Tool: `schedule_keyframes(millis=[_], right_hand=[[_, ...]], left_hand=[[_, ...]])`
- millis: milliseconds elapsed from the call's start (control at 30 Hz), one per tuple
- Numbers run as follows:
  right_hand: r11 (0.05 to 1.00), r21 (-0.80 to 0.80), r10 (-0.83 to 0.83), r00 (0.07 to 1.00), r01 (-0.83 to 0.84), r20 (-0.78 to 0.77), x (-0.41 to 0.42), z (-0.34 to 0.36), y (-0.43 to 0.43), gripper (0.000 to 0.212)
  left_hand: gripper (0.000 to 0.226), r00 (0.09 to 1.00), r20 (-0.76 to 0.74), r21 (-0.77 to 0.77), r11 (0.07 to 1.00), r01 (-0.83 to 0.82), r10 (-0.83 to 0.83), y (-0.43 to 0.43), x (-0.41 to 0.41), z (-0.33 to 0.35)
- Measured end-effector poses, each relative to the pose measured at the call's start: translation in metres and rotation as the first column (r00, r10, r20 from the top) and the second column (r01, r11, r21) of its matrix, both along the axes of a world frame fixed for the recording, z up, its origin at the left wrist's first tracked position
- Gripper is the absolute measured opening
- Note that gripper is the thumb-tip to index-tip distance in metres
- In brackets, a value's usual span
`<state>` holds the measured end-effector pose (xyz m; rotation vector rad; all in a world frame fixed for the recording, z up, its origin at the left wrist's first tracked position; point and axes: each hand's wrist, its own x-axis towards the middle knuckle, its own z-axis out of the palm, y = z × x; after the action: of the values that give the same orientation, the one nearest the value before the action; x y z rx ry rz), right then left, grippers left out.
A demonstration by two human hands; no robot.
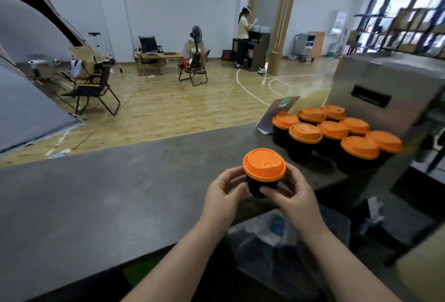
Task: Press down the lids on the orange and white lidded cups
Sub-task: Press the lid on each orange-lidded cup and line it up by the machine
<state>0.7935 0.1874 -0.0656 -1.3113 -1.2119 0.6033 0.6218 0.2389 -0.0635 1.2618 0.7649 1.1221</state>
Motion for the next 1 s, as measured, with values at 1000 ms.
schedule_keyframes(millis=[1000], right_hand=[[0.877,-0.052,-0.479,0.878,0.478,-0.010,0.124,-0.026,-0.004,0.028]], left_hand=[[0.041,0.946,-0.293,-0.103,0.988,0.117,-0.142,0.009,0.160,0.003]])
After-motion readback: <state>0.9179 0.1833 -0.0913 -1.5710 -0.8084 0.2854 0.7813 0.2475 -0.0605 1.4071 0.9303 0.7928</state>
